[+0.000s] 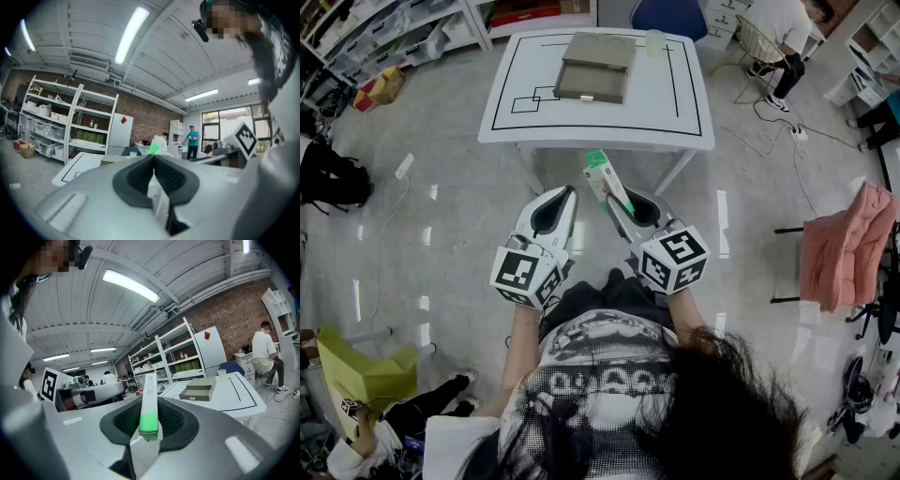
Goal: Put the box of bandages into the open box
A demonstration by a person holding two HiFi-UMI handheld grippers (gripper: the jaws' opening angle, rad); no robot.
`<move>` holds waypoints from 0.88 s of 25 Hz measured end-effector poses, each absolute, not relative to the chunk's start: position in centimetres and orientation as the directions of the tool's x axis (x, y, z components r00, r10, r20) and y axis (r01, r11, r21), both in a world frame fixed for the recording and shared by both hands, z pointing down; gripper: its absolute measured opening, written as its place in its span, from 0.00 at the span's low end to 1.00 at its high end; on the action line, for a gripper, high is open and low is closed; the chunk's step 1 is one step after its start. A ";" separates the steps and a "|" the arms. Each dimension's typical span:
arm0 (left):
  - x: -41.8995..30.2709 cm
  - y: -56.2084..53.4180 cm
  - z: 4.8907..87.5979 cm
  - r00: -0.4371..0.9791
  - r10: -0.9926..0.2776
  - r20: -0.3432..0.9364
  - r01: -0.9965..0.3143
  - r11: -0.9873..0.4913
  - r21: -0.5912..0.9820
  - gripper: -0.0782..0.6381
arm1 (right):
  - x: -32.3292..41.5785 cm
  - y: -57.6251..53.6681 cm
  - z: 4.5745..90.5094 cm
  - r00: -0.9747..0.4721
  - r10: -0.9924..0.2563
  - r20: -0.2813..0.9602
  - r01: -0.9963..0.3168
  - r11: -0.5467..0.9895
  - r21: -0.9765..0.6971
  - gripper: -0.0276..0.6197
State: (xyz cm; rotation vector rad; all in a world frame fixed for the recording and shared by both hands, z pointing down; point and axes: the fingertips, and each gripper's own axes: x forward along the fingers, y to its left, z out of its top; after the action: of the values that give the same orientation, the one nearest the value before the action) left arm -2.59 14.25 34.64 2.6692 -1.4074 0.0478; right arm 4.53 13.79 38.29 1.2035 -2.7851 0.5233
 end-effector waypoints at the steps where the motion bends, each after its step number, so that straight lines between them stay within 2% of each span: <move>1: -2.6 14.3 34.7 0.567 -0.819 0.088 -0.823 -0.560 0.094 0.11 | 4.5 13.8 38.3 -0.692 -0.696 0.190 -0.718 0.636 -0.282 0.19; 22: -0.3 11.9 34.9 0.545 -0.833 0.096 -0.838 -0.537 0.096 0.11 | 6.7 11.2 39.1 -0.724 -0.665 0.185 -0.682 0.650 -0.335 0.19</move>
State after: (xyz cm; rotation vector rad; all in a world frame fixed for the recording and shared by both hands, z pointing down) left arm -0.29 11.92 34.87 2.6451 -1.4379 0.0585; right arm 6.68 11.24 39.12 1.1489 -2.8123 0.6003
